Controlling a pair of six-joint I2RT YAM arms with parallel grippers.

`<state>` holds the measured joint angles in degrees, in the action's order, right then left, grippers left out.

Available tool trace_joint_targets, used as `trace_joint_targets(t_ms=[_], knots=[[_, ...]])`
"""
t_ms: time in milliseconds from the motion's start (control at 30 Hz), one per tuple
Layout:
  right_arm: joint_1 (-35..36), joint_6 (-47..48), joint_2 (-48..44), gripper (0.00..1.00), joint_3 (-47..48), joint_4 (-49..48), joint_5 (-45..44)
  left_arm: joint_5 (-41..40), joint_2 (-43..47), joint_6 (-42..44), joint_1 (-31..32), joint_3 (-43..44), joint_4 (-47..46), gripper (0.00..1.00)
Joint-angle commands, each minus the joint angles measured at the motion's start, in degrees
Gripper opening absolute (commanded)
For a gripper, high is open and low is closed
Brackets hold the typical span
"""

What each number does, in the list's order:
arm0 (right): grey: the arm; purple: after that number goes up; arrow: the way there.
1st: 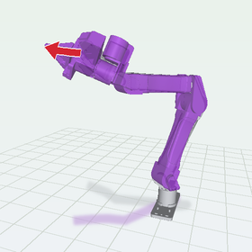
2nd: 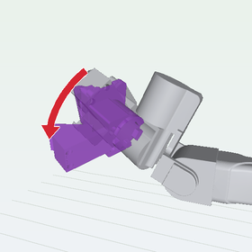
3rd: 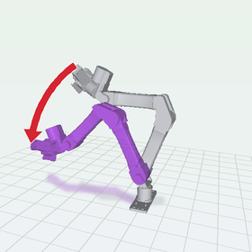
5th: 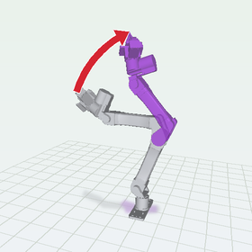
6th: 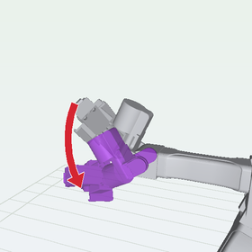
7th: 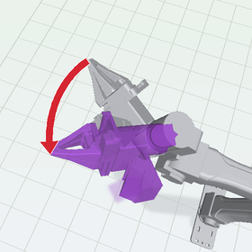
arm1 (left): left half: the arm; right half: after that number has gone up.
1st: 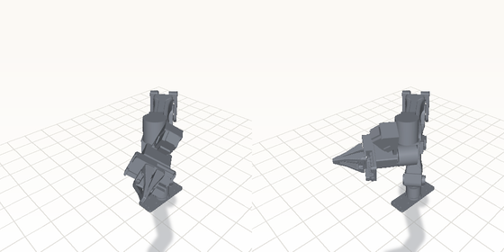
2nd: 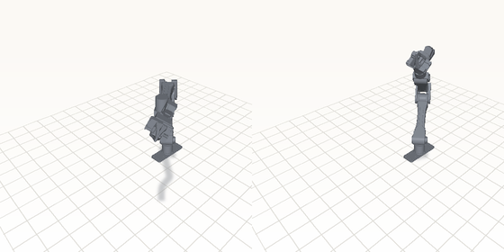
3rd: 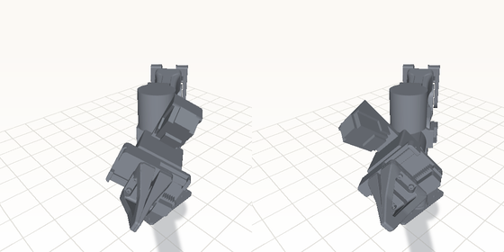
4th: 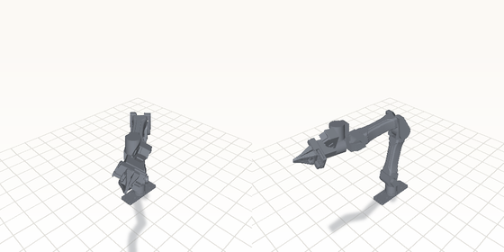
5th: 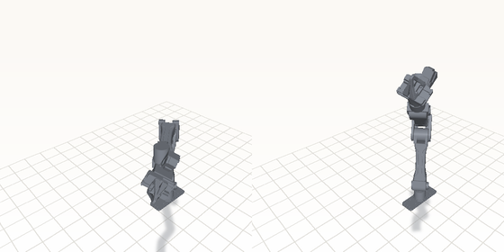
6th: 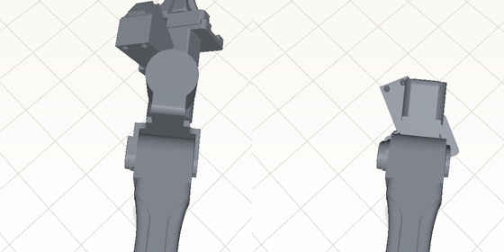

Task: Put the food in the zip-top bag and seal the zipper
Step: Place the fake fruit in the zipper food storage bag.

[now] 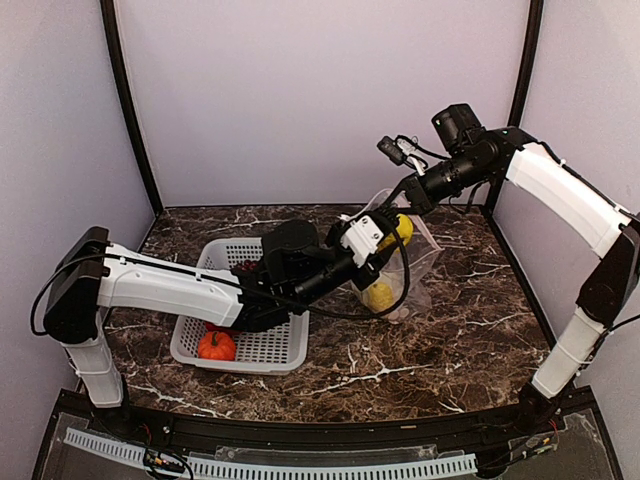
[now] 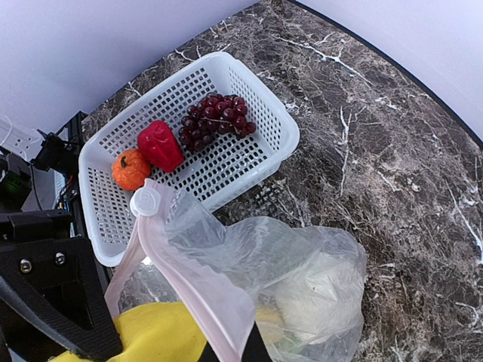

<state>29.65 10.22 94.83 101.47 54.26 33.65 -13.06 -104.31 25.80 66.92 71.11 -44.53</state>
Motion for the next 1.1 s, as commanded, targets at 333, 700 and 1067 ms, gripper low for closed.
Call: trace_joint_targets(t_ms=[333,700,1067], knots=[[0.5,-0.8,-1.1,0.0,0.4,-0.1,-0.2,-5.5,-3.8,2.2,-0.1,1.4,-2.9,0.44],[0.5,-0.6,-1.3,0.0,-0.5,-0.5,-0.8,-5.0,-0.1,2.5,0.0,0.6,-3.5,0.71],[0.4,-0.5,-0.3,0.0,-0.1,-0.9,-1.8,-7.4,10.3,-10.8,0.2,-0.9,4.0,0.7]])
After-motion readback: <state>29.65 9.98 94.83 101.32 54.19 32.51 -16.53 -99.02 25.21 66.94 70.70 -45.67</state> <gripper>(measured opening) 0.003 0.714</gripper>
